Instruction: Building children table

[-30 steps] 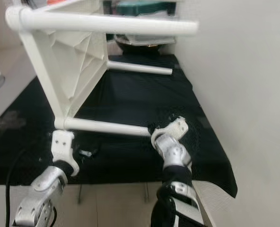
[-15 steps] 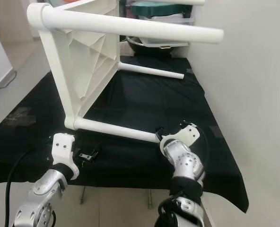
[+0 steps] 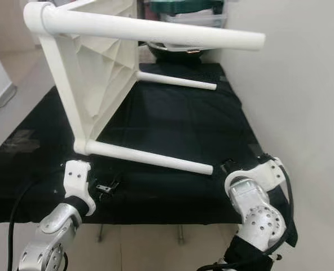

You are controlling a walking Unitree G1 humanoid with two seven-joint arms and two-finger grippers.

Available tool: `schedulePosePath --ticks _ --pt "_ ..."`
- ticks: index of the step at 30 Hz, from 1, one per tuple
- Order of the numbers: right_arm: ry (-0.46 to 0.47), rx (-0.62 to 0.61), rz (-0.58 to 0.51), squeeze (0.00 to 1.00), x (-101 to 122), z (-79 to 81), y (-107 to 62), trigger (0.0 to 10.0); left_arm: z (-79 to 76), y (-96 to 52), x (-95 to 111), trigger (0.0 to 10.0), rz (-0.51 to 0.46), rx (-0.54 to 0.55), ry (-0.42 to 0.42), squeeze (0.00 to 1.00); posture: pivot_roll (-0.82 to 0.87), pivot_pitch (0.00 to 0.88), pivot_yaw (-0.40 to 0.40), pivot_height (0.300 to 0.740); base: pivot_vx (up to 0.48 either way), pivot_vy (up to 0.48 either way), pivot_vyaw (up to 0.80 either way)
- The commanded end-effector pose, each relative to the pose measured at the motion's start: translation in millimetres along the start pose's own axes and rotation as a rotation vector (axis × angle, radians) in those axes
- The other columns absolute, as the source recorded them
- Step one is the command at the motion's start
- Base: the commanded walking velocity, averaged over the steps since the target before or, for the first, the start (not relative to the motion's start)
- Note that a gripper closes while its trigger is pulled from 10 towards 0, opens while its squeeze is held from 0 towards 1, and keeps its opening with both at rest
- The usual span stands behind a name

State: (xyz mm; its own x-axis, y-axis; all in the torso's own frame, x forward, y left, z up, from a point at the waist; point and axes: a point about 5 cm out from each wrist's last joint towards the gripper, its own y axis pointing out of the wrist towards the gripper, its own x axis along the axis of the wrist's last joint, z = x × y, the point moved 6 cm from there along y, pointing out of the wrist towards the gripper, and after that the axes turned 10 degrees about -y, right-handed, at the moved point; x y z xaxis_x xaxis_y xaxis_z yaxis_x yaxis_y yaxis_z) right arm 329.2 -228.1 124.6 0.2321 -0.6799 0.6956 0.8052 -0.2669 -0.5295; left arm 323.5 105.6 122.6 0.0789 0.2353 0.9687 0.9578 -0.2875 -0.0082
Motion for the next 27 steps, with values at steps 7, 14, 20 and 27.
schedulePosePath --ticks 7,14,20,27 --pt "-0.680 0.143 -0.538 0.88 78 71.6 -24.5 10.0 7.0 2.0 -1 10.0 0.002 0.018 0.000 0.00 0.01 0.000 -0.038 0.740 0.000 0.000 0.00" --pt "-1.038 0.246 -0.782 0.00 61 126.9 -52.6 10.0 19.4 9.5 15 10.0 -0.044 0.036 0.042 0.00 0.04 0.000 -0.055 0.740 0.000 0.000 0.00" --pt "-1.038 0.279 -0.750 0.00 48 126.8 -51.9 10.0 20.9 7.8 17 10.0 -0.053 0.045 0.040 0.00 0.04 0.000 -0.051 0.740 0.000 0.000 0.00" --pt "-1.041 0.332 -0.670 0.00 28 115.5 -40.3 10.0 22.3 3.3 28 10.0 -0.089 0.057 -0.013 0.00 0.04 0.000 -0.048 0.740 0.000 0.000 -0.32"
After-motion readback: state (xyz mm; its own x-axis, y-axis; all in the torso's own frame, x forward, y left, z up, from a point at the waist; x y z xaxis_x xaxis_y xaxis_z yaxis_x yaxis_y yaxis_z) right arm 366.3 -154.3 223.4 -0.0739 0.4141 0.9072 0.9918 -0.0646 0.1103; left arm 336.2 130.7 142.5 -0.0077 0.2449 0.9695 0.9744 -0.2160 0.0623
